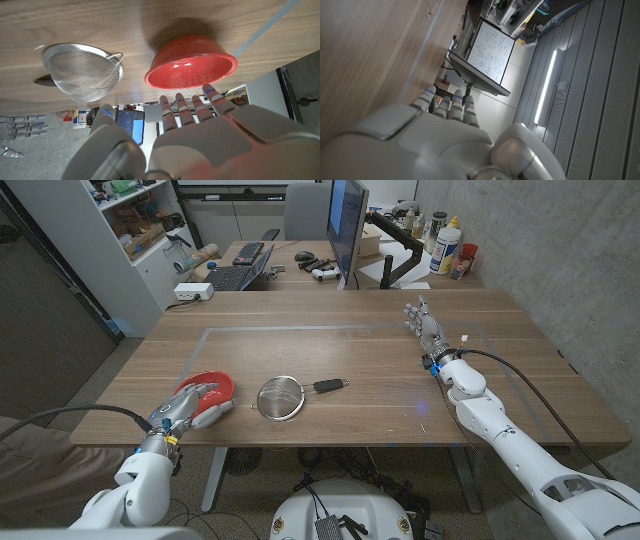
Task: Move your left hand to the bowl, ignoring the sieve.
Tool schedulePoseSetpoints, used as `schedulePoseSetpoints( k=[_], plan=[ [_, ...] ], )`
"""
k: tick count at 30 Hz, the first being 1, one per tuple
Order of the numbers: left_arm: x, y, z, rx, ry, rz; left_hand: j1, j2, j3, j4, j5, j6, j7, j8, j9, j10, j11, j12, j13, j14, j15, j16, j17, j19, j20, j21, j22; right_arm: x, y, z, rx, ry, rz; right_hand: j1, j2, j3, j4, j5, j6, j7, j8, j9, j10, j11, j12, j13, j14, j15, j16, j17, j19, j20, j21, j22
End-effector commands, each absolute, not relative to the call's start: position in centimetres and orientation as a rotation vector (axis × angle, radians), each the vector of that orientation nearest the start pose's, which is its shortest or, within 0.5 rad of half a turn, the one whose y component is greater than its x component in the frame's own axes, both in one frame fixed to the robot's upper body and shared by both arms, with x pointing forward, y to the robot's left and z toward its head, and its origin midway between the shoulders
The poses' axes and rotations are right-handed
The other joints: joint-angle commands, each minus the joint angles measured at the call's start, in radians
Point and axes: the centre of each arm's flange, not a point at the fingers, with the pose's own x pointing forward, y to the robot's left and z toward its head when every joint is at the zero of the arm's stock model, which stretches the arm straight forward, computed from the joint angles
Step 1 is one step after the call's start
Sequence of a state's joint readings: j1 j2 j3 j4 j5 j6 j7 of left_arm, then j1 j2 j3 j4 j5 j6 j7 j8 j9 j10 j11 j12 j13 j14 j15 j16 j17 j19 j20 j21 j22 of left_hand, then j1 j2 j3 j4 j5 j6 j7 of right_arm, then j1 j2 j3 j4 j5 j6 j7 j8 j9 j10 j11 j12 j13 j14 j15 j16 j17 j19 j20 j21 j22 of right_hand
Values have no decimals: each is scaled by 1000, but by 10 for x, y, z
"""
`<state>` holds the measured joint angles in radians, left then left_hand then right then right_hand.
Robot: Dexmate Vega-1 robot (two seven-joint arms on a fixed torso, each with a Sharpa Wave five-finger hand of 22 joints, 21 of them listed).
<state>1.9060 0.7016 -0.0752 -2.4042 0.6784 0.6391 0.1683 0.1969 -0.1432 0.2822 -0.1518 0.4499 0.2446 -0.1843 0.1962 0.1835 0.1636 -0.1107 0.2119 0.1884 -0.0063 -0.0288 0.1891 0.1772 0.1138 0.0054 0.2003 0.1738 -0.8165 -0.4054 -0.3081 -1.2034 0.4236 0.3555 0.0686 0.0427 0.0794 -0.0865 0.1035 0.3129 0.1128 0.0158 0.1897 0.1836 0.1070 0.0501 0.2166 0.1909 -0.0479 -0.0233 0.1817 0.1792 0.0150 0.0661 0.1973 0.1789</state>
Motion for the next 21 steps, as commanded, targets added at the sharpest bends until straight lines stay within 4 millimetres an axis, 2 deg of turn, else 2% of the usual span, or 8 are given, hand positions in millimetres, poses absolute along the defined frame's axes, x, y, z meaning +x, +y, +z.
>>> schedulePoseSetpoints(
  k=[1, 21],
  plan=[
    [390, 344, -145, 1236, -156, 389, 7, -2, -2, 0, 7, 3, -2, 1, 6, 6, -5, -3, 2, 7, -73, 5, 2, 3, -3, 1, 2, 661, -275, -27, -83, -649, 188, 7, 23, 4, 3, -2, 9, -2, 3, 3, 4, 2, 8, 0, -2, 2, 4, 2, 3, 2, 2, 2],
    [392, 347, -149, 1234, -134, 393, 11, -3, -4, 1, 14, 6, -1, 3, 6, 7, -5, -3, 2, 8, -73, 4, 3, 3, -3, -1, 2, 662, -278, -30, -86, -640, 176, 7, 23, 4, 3, -2, 9, -2, 3, 3, 4, 2, 8, 0, -4, 3, 3, 2, 2, 3, 2, 2]
  ],
)
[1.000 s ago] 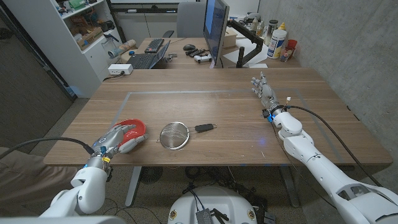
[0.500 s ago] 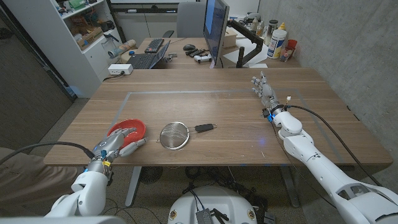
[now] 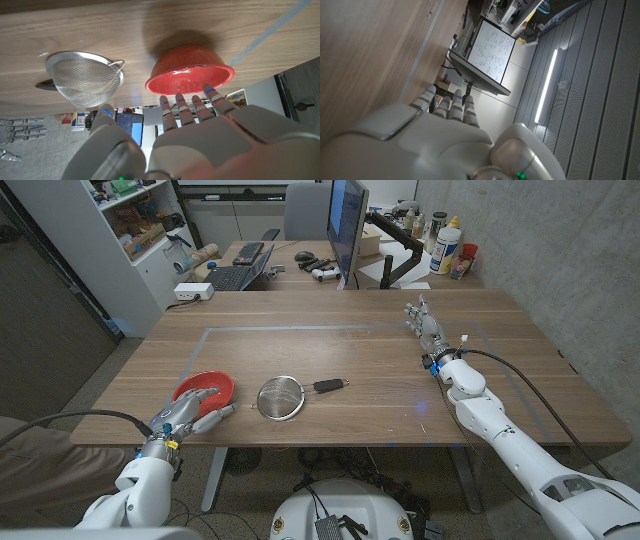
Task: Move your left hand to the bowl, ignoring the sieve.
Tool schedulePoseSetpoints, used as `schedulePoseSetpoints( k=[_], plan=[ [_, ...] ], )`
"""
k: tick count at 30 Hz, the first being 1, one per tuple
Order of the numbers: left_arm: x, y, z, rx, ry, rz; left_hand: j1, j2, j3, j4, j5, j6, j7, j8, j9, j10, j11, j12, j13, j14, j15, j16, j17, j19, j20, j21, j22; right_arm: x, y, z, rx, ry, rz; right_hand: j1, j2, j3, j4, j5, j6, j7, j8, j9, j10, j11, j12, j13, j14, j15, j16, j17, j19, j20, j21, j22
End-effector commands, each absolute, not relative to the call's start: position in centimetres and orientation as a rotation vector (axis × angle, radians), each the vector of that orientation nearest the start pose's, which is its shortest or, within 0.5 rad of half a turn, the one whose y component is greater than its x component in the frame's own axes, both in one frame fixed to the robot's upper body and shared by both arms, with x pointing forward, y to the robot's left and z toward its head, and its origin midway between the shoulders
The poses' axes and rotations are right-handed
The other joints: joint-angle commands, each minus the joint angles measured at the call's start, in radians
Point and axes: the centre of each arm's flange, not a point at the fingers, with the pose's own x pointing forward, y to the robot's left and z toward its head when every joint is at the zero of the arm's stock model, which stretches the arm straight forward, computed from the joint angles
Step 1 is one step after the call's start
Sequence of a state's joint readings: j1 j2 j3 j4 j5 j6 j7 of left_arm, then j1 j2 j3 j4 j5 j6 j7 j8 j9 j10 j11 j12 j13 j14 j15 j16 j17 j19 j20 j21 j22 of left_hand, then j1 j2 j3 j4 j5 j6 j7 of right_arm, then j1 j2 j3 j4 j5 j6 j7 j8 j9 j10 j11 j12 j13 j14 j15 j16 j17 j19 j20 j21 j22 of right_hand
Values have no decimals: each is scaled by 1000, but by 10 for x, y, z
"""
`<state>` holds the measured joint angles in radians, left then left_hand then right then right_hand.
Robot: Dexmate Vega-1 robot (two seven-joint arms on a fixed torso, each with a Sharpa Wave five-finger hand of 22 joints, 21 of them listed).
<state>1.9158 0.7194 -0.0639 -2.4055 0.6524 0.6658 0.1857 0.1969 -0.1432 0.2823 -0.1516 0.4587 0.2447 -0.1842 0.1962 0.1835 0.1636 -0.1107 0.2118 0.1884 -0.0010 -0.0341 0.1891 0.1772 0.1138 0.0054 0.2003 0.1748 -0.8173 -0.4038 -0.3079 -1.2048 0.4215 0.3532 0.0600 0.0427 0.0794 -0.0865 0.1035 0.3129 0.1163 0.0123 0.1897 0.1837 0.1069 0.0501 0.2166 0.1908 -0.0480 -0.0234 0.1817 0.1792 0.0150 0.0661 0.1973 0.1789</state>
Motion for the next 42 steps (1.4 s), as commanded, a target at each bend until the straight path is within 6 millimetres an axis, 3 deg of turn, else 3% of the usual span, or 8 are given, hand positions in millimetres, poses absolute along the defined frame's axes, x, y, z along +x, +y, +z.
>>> schedulePoseSetpoints(
  k=[1, 11, 15, 42],
  plan=[
    [392, 347, -149, 1235, -134, 391, 11, -3, -5, 1, 5, 6, -2, 3, 6, 7, -5, -4, 2, 3, -67, 3, 3, 3, -3, -1, 1, 662, -278, -30, -88, -643, 177, 7, 23, 4, 3, -2, 6, 1, 3, 3, 4, 2, 8, 0, -4, 2, 3, 2, 2, 3, 2, 3],
    [396, 348, -149, 1231, -117, 403, 12, -2, -6, 2, 8, 6, -1, 3, 6, 8, -3, -4, 2, 3, -67, 3, 3, 4, -4, -2, 2, 662, -279, -30, -89, -639, 176, 8, 24, 5, 3, -2, 10, 0, 4, 3, 7, 3, 9, 0, -3, 2, 3, 2, 3, 3, 2, 3],
    [396, 348, -149, 1227, -110, 406, 12, -2, -7, 2, 9, 7, 1, 3, 6, 9, -2, -3, 2, 4, -67, 3, 3, 4, -4, -2, 2, 662, -281, -32, -84, -636, 171, 10, 28, 9, 2, -2, 14, -2, 6, 3, 33, -13, 20, 0, -2, -7, 3, 1, 4, 2, 2, 3],
    [405, 352, -151, 1222, -96, 394, 12, -1, -10, 5, 15, 10, 2, 4, 6, 12, -5, -3, 2, 12, -67, 5, 4, 5, -5, -3, 2, 664, -284, -33, -82, -631, 159, 14, 30, 12, 0, -2, 21, -3, 6, 3, 43, -7, 23, 0, -1, -11, 3, 1, 4, 1, 2, 3]
  ],
)
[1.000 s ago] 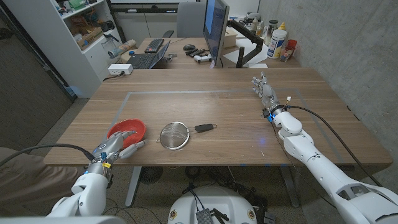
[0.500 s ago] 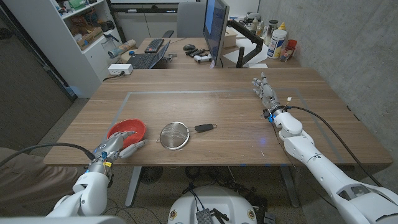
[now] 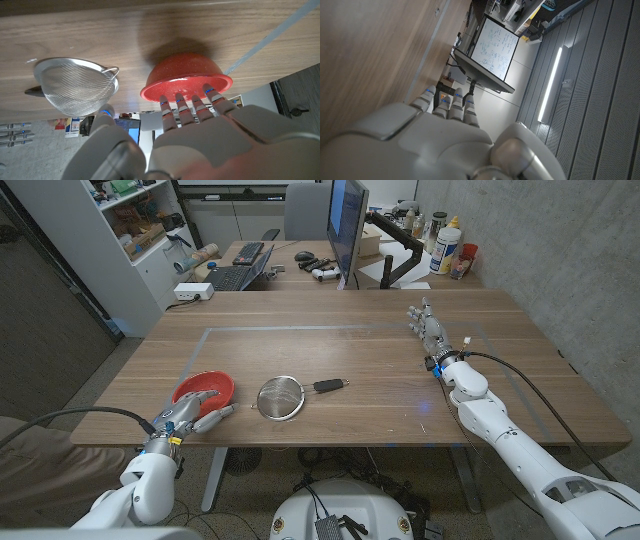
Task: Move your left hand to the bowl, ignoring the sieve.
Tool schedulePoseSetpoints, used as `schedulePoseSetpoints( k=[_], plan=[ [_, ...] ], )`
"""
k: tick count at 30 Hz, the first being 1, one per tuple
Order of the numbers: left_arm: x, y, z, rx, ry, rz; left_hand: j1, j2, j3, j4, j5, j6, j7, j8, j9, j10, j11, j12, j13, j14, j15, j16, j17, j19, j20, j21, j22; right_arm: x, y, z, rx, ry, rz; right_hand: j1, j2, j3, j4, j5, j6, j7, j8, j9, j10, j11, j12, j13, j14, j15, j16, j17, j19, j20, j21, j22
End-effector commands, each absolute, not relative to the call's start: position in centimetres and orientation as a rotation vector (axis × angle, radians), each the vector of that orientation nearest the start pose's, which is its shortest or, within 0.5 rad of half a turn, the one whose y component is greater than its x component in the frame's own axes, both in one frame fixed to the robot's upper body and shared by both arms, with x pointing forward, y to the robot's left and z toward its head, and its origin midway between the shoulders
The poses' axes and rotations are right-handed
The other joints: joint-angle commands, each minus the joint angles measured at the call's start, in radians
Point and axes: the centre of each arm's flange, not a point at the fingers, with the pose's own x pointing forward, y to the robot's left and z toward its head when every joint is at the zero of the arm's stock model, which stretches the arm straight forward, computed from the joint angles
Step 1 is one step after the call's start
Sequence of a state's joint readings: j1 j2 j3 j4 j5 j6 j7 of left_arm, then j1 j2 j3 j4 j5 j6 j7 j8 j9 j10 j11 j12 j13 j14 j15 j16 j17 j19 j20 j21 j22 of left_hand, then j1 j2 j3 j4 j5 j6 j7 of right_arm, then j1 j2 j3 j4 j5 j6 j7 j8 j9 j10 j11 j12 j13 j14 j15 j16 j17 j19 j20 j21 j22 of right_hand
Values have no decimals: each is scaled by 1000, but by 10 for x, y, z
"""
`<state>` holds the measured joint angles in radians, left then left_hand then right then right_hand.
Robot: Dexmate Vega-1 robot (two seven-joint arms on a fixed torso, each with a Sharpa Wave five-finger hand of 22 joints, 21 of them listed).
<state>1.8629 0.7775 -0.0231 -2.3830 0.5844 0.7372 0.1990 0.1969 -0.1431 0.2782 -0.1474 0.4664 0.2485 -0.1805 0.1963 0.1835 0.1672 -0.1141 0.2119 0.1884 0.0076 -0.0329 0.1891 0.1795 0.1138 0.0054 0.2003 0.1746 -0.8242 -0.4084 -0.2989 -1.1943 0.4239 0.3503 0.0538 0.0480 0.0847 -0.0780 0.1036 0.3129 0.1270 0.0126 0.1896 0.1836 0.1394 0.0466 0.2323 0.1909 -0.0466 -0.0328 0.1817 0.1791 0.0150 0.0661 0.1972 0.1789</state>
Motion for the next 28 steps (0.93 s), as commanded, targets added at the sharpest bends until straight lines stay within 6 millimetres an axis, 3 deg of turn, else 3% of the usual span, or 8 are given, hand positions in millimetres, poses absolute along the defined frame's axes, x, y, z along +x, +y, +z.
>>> schedulePoseSetpoints(
  k=[1, 28],
  plan=[
    [404, 353, -151, 1225, -97, 393, 12, -1, -7, 1, 7, 7, 0, 4, 6, 9, -2, -3, 2, 3, -68, 5, 1, 5, -6, -2, 2, 664, -284, -33, -83, -630, 159, 9, 25, 4, 0, -2, 10, -3, 7, 3, 11, -4, 7, 0, -3, -1, 3, 1, 4, 0, 2, 3],
    [410, 355, -152, 1212, -77, 395, 12, 1, -10, 3, 11, 7, 0, 4, 6, 9, 0, -4, 3, 2, -67, 3, 2, 4, -5, -4, 3, 670, -284, -31, -86, -627, 160, 10, 25, 5, -1, -2, 11, -3, 6, 3, 10, -3, 6, 1, -2, -1, 2, 1, 3, 0, 1, 3]
  ],
)
